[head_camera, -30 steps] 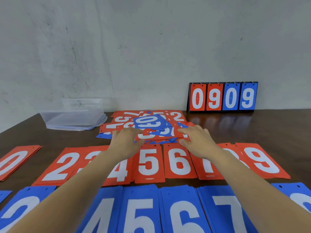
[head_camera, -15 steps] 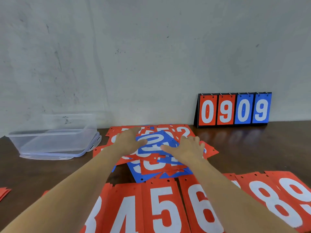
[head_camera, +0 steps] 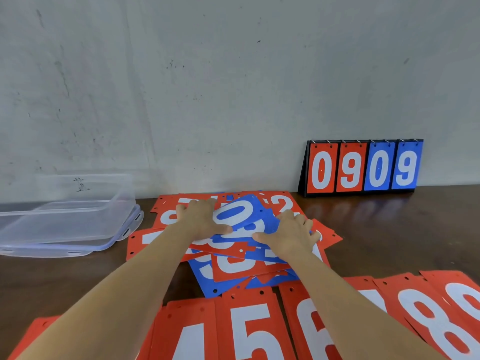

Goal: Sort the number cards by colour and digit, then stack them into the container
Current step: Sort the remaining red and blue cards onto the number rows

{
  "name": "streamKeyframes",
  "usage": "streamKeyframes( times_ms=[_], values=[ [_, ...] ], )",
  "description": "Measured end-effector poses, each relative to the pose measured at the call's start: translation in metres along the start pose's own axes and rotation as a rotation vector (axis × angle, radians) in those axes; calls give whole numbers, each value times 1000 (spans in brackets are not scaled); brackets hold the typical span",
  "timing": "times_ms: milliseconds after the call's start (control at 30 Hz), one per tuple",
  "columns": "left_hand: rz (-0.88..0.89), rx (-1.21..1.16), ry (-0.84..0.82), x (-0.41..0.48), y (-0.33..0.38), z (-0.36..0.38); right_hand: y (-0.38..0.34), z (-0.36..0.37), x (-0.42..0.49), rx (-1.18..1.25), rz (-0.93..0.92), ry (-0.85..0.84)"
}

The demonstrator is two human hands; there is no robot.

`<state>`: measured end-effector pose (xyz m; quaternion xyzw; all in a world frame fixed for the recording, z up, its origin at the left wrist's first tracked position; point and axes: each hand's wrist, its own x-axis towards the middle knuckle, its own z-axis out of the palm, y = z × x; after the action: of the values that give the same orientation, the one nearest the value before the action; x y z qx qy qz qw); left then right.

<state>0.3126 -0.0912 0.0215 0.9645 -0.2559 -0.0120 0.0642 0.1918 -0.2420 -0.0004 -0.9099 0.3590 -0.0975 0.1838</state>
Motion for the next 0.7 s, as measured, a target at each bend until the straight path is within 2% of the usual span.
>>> streamKeyframes(
  times_ms=[100, 167, 367, 500, 700],
  values=[
    [17, -74, 163, 1, -1, 3, 4, 0, 2, 132, -1, 31],
    [-5, -220, 212, -1, -4, 4, 9, 1, 6, 238, 4, 44],
    [-27, -669, 204, -12, -17, 0, 24, -3, 15, 355, -69, 45],
    [-84, -841, 228, -23, -15, -6, 32, -11, 15, 395, -110, 91],
    [-153, -989, 230, -41, -11, -17, 33, -32, 8, 674, -103, 93]
  ],
)
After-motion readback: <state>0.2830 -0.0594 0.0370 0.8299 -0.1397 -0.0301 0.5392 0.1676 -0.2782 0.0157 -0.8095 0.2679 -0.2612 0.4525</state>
